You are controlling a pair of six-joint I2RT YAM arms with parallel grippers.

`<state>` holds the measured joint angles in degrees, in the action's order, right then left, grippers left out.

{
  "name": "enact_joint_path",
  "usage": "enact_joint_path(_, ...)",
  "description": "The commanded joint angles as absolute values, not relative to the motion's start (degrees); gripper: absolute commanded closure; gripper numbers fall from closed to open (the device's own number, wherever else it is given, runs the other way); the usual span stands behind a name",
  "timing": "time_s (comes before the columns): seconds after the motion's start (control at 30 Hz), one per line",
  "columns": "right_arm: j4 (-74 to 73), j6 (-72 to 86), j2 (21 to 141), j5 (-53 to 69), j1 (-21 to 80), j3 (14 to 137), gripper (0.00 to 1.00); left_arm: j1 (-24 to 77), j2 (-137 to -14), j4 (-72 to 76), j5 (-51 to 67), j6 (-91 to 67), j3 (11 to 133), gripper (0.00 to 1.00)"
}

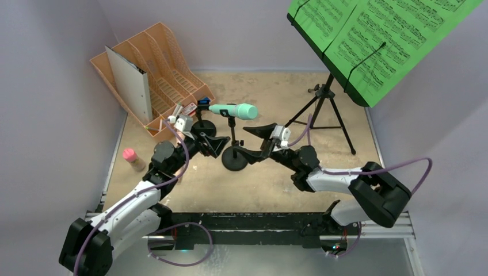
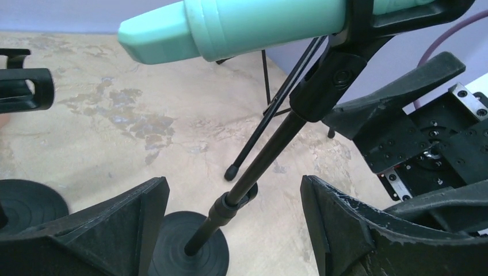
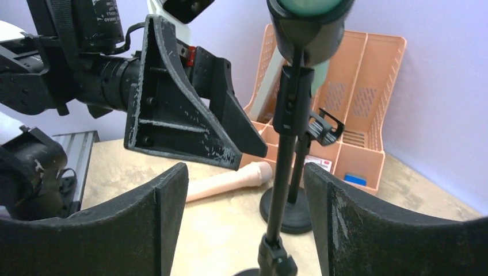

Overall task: Pack up the instrument practice props
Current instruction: Unscrew the knob on the microphone stand.

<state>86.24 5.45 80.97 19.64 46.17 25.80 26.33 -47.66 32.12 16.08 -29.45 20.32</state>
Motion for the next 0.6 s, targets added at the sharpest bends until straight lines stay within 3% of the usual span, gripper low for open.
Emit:
enact_joint_path(0.0,86.0,7.3,76.6,19.2,43.8,21.8,0.24,29.3,-51.1,42.3,12.7,-29.2,19.6,0.12)
enact_joint_path(0.27,89.7,14.2,78.1,27.3,38.6,18.7,0.23,40.4,-58.3,49.4,2.6,-17.3,18.8,0.14)
enact_joint_path(0.57,87.3,13.6,80.2,29.3,37.8,19.9,0.23,46.4,-67.2,68.3,-11.5,-7.7,14.3,0.22)
